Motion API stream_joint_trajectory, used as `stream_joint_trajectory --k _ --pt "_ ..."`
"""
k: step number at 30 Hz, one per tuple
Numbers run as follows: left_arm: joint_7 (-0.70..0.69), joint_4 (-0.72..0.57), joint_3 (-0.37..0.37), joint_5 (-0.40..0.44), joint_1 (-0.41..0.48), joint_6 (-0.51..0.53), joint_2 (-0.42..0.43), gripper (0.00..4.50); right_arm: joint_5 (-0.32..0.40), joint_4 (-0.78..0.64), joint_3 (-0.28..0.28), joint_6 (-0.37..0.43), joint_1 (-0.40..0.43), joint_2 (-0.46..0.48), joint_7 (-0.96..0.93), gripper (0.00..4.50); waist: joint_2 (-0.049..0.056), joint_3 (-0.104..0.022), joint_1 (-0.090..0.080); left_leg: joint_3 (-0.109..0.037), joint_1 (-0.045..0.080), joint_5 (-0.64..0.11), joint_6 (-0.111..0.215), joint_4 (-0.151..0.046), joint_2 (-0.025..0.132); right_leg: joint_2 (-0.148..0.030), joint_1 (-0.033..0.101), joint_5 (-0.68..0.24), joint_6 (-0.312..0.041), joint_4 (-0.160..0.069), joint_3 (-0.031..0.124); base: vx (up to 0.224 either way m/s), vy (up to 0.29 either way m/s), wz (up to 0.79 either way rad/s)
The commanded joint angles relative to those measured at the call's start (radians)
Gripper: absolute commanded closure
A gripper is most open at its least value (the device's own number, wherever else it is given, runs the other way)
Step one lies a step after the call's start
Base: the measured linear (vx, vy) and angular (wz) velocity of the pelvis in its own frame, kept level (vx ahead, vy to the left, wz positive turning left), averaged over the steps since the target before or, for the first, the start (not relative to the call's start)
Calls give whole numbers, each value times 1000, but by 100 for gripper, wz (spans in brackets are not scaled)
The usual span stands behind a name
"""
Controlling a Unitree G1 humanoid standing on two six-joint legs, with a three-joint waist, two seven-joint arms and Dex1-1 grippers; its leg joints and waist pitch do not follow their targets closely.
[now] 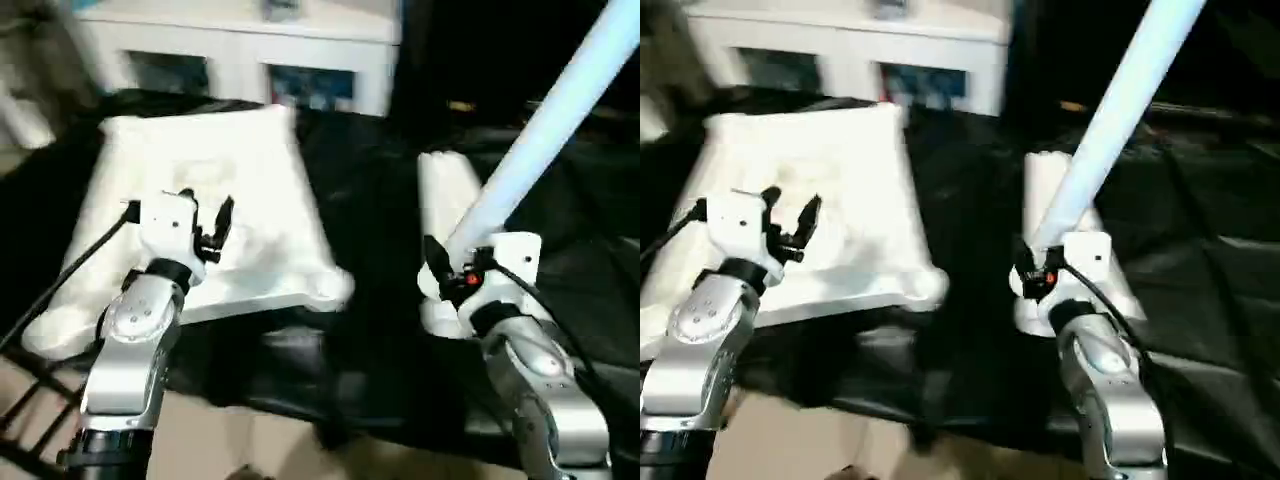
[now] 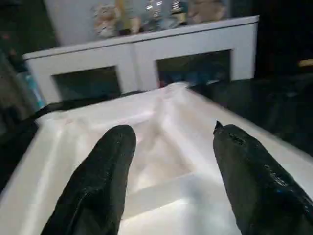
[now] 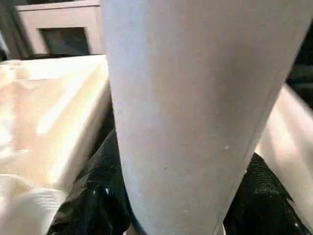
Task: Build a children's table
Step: Move to table
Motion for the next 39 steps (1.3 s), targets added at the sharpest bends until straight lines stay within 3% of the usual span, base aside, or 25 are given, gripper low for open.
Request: stream_joint_trajectory --k 1,4,5,6,7,8,9,10,11,14,16,18,19,21,24,26,28,29,32,33,34,35,36,38,39 --pt "-3 -7 2 13 -5 -9 5 155 31 -38 -5 13 -4 5 12 257 37 -61 -46 -35 112 194 447 -138 54 52 -43 -157 -137 61 -73 -12 252 8" --pt "-6 -26 -15 12 14 -8 -6 155 41 -11 -19 48 -17 -6 19 257 -3 -48 -46 -30 78 180 514 -168 96 6 -54 -140 39 115 -89 -50 208 2" --pt "-31 -32 -41 -1 34 -33 -17 155 44 4 -23 54 -19 -11 22 257 -41 -52 -37 -19 56 34 391 -154 81 -57 -22 -121 37 34 -35 -82 160 -7" --pt "-34 -32 -47 0 37 -36 -18 155 44 7 -23 54 -19 -12 22 257 -91 -70 -21 -4 -10 -70 275 -73 39 -167 50 -125 81 -28 57 -118 171 5" --pt "-26 -24 -73 32 41 -37 -15 155 37 13 -21 53 -19 -16 19 257 -55 -40 12 -66 -11 -115 67 45 66 -317 29 -337 -66 -124 117 -122 198 -12" --pt "-26 -24 -73 32 41 -37 -15 155 37 13 -21 53 -19 -16 19 257 -39 -39 -2 -91 -3 -61 -21 47 57 -274 37 -421 -125 -109 62 -122 198 -12" --pt "-27 -11 -104 47 36 -14 -21 155 49 15 -27 63 -19 -8 16 257 -9 -27 -42 -89 -21 -158 -158 -98 53 -57 42 -515 -115 -52 -70 -81 181 -31" --pt "-24 -6 -106 43 27 -1 -28 155 48 13 -30 66 -22 -7 11 257 58 -49 -59 -181 59 -474 -248 -187 177 5 -1 -279 -49 47 -58 -86 137 10" --pt "-26 -2 -106 39 22 0 -31 155 49 12 -34 70 -23 -5 7 257 57 -43 -75 -183 47 -485 -273 -214 217 15 -17 -92 -28 121 -60 -86 137 10" --pt "-28 12 -104 35 3 -1 -35 155 43 11 -41 82 -28 -8 -8 257 72 -47 -67 -150 45 -466 -203 -226 198 34 -31 -95 -37 147 -84 -99 53 9" --pt "-30 25 -94 29 -15 8 -37 155 47 13 -53 102 -39 -17 -17 257 54 -56 -63 -131 58 -476 -74 -227 144 18 7 -104 -55 83 -64 -102 -45 -7" --pt "-27 26 -84 23 -19 25 -39 155 40 20 -58 99 -47 -24 -24 257 -19 -56 -56 -82 15 -443 -40 -188 66 -49 53 -168 -69 -31 4 -102 -102 -14" --pt "-31 20 -77 5 -15 26 -41 155 43 28 -67 98 -53 -29 -21 257 -40 -49 -16 -25 3 -220 -51 -76 13 -157 47 -471 -50 -124 30 -92 -144 -18" --pt "-45 -6 -79 -26 27 15 -54 155 25 43 -68 81 -59 -48 -1 257 -49 -53 11 -19 -33 41 -26 -73 24 -145 71 -603 72 -113 33 -77 -120 -20" --pt "-56 -21 -85 -38 58 10 -65 155 37 39 -68 92 -59 -50 9 257 -31 -42 -6 -6 -3 -158 -81 -146 50 -58 56 -535 31 -90 -10 -21 -40 -15" --pt "-49 -25 -88 -30 62 8 -67 155 45 32 -67 96 -60 -51 15 257 -25 -41 -14 0 41 -363 -82 -148 57 -54 55 -720 0 -112 -14 0 0 0" --pt "-42 -29 -85 -22 61 12 -74 155 50 27 -61 109 -65 -61 22 257 -16 -19 -37 6 150 -568 -108 -142 78 1 0 -736 -20 -140 -35 2 16 -14" --pt "-41 -35 -85 -17 64 14 -74 155 54 38 -60 105 -69 -59 25 257 -10 -16 -48 -22 169 -677 -111 -179 114 15 21 -585 -42 -107 -53 5 32 -29" --pt "-33 -54 -87 -14 82 21 -67 155 39 61 -35 99 -82 -71 45 257 -14 -8 -49 -43 110 -806 -89 -256 127 -13 102 -388 -49 -43 -58 54 63 -46" --pt "-33 -59 -86 -18 88 22 -65 155 38 64 -31 100 -85 -71 52 257 -39 -18 -42 20 100 -586 -66 -177 55 -71 112 -640 -71 -143 -18 78 12 -22" --pt "-31 -62 -85 -17 92 24 -63 155 38 66 -27 101 -87 -71 58 257 -39 -18 -42 20 100 -586 -66 -177 55 -71 112 -640 -71 -143 -18 53 -2 -5" --pt "-30 -67 -84 -15 98 26 -61 155 37 71 -21 103 -90 -72 66 257 -59 -31 -10 31 28 -190 5 -121 44 -120 181 -761 -54 -175 28 104 13 -13" --pt "-33 -69 -85 -15 100 25 -59 155 32 75 -14 100 -92 -75 72 257 -62 -37 -8 29 16 -131 18 -117 41 -109 190 -731 -58 -169 24 121 29 -12" --pt "-31 -71 -86 -8 102 27 -61 155 16 88 6 92 -96 -87 83 257 -53 -51 -10 30 40 -57 36 -151 50 -45 174 -480 -103 -135 -15 135 31 -7" --pt "-29 -72 -87 -4 102 27 -61 155 12 91 14 90 -97 -91 88 257 -28 -75 -34 -7 139 41 100 -172 81 7 125 -134 -151 -63 -57 205 26 9"
